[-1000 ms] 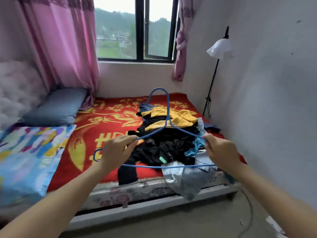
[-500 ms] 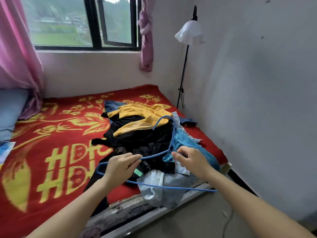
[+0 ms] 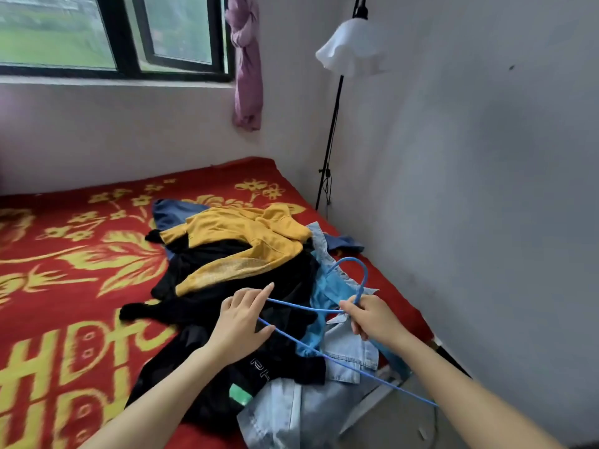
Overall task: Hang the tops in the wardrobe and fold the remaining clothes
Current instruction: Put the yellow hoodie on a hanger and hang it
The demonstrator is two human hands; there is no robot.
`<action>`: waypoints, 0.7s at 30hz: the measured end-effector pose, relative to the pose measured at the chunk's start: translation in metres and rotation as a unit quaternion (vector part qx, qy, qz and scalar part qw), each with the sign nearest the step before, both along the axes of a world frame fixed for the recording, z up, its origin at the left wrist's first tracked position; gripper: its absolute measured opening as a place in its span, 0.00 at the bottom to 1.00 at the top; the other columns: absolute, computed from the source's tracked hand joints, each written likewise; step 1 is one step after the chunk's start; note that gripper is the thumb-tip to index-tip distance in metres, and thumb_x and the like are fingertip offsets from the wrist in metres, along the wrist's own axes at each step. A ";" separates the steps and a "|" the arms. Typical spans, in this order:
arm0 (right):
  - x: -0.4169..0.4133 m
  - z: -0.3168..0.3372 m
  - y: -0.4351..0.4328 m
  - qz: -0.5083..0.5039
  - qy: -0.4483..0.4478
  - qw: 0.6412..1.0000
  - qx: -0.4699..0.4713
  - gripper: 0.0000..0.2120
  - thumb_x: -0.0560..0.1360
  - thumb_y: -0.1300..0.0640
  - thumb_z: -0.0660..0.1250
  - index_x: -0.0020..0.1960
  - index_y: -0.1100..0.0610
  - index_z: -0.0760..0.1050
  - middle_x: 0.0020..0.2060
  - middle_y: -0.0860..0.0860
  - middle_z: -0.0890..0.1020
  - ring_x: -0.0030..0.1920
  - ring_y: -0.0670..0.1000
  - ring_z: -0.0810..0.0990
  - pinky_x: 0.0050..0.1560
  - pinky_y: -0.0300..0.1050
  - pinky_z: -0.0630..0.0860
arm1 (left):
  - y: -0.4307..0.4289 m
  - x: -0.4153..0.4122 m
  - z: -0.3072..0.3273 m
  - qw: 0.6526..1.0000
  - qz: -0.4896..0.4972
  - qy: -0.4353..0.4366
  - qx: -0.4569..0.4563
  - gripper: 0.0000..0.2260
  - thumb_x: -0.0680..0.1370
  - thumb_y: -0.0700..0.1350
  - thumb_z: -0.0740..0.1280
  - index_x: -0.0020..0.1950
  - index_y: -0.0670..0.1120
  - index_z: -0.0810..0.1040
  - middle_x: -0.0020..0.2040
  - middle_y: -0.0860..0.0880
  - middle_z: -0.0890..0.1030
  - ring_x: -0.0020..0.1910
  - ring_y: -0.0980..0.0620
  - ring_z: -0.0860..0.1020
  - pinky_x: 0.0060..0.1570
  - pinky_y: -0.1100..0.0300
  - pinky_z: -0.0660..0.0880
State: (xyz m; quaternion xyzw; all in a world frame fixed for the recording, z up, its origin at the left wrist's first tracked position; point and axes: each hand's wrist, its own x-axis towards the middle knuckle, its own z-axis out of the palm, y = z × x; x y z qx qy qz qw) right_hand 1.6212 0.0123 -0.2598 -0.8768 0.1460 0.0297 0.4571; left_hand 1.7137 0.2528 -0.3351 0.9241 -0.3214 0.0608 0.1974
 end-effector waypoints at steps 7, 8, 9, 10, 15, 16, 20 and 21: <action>0.080 -0.040 -0.099 -0.118 0.011 0.989 0.089 0.08 0.79 0.62 0.59 0.53 0.51 0.73 0.24 0.54 0.74 0.16 0.45 0.69 0.17 0.34 0.62 | -0.048 0.062 -0.032 0.993 0.077 0.089 0.004 0.33 0.78 0.55 0.62 0.77 0.51 0.48 0.71 0.52 0.62 0.71 0.52 0.57 0.66 0.57 0.57; 0.098 -0.048 -0.113 -0.127 0.019 0.985 0.112 0.10 0.79 0.63 0.58 0.54 0.51 0.72 0.25 0.54 0.74 0.16 0.45 0.68 0.17 0.34 0.61 | -0.054 0.074 -0.037 0.990 0.096 0.099 0.004 0.33 0.78 0.55 0.61 0.77 0.51 0.48 0.72 0.51 0.63 0.71 0.51 0.58 0.66 0.57 0.59; 0.116 -0.056 -0.124 -0.135 0.028 0.981 0.134 0.09 0.79 0.64 0.58 0.54 0.53 0.72 0.26 0.55 0.73 0.16 0.44 0.68 0.17 0.33 0.60 | -0.060 0.086 -0.040 0.987 0.120 0.109 0.005 0.32 0.79 0.54 0.61 0.77 0.50 0.48 0.72 0.50 0.63 0.71 0.50 0.58 0.65 0.56 0.60; 0.136 -0.065 -0.136 -0.141 0.039 0.977 0.152 0.07 0.79 0.63 0.58 0.52 0.55 0.73 0.27 0.55 0.73 0.16 0.44 0.67 0.17 0.32 0.59 | -0.067 0.100 -0.042 0.982 0.147 0.121 0.005 0.32 0.79 0.54 0.61 0.77 0.50 0.49 0.72 0.49 0.63 0.71 0.49 0.58 0.65 0.56 0.61; 0.227 -0.106 -0.193 -0.146 0.101 0.970 0.164 0.08 0.79 0.56 0.61 0.43 0.58 0.68 0.28 0.54 0.73 0.17 0.45 0.68 0.17 0.33 0.60 | -0.121 0.149 -0.049 0.951 0.239 0.196 -0.014 0.30 0.79 0.51 0.61 0.77 0.49 0.51 0.72 0.47 0.64 0.71 0.47 0.59 0.63 0.53 0.63; 0.242 -0.111 -0.200 -0.144 0.104 0.971 0.157 0.08 0.78 0.56 0.61 0.42 0.57 0.67 0.28 0.54 0.74 0.17 0.46 0.70 0.17 0.34 0.61 | -0.130 0.155 -0.049 0.947 0.249 0.203 -0.018 0.30 0.79 0.51 0.61 0.77 0.49 0.52 0.72 0.47 0.64 0.71 0.47 0.60 0.64 0.52 0.62; 0.310 -0.136 -0.221 -0.110 0.103 0.980 0.131 0.12 0.77 0.59 0.62 0.40 0.54 0.61 0.34 0.55 0.74 0.22 0.50 0.75 0.19 0.37 0.67 | -0.158 0.192 -0.050 0.928 0.298 0.219 -0.046 0.29 0.79 0.49 0.63 0.76 0.49 0.54 0.70 0.46 0.66 0.70 0.47 0.61 0.65 0.51 0.62; 0.328 -0.142 -0.224 -0.095 0.108 0.983 0.117 0.12 0.77 0.61 0.62 0.40 0.53 0.60 0.36 0.56 0.74 0.23 0.51 0.76 0.19 0.37 0.70 | -0.163 0.199 -0.053 0.923 0.308 0.225 -0.046 0.29 0.79 0.49 0.63 0.76 0.48 0.55 0.70 0.46 0.66 0.70 0.47 0.61 0.66 0.51 0.61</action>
